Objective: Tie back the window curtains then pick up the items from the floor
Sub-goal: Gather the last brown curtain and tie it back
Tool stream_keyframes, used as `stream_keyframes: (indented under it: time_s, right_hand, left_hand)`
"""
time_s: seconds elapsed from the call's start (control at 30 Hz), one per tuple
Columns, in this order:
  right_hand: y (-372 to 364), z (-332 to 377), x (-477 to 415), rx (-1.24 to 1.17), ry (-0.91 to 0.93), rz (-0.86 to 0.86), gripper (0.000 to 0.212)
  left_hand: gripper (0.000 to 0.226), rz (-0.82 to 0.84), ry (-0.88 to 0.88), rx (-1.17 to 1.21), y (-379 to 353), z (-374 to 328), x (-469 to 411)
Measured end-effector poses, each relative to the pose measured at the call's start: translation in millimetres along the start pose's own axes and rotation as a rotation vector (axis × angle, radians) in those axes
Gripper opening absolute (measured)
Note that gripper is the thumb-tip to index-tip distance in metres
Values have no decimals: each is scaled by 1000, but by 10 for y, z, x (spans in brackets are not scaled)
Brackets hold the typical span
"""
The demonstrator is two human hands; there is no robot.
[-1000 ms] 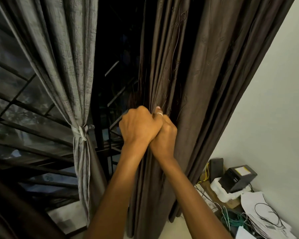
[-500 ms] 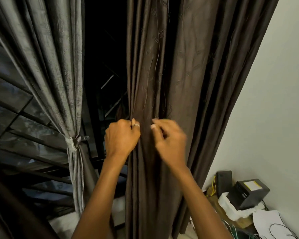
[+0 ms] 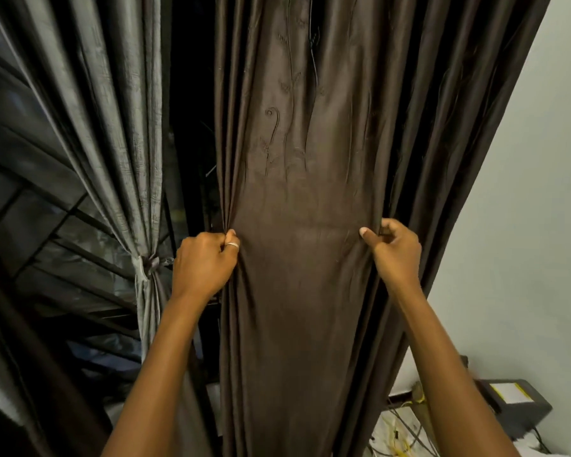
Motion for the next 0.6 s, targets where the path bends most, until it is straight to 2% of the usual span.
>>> stream_keyframes:
  time_s: [0.1, 0.2, 0.3, 0.43, 0.6]
  right_hand:
    - [-40, -34, 255, 25, 83, -88, 19]
    - [-172, -19, 529, 9, 205, -141, 6]
    - [-372, -16, 747, 32, 319, -162, 23]
    - [-649, 89, 1019, 100, 452, -61, 24]
    - [-918, 185, 1165, 81, 472, 85, 19]
  left_hand:
    - [60, -1, 12, -28, -32, -104, 56]
    - [60, 25, -2, -40, -102, -217, 99]
    - [58, 38, -43, -55, -158, -345, 156]
    - [57, 43, -89, -64, -223, -496, 201]
    - [52, 48, -116, 24, -295, -508, 224]
Point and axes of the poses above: each hand's wrist, its own x-axis away from the middle knuckle, its own y-axis out of the back of the hand, z = x × y, the point moved 2 cm from there along -x, towards the middle knuckle, and after that the axes turned 11 degrees about -y, right-handed, at the moved point
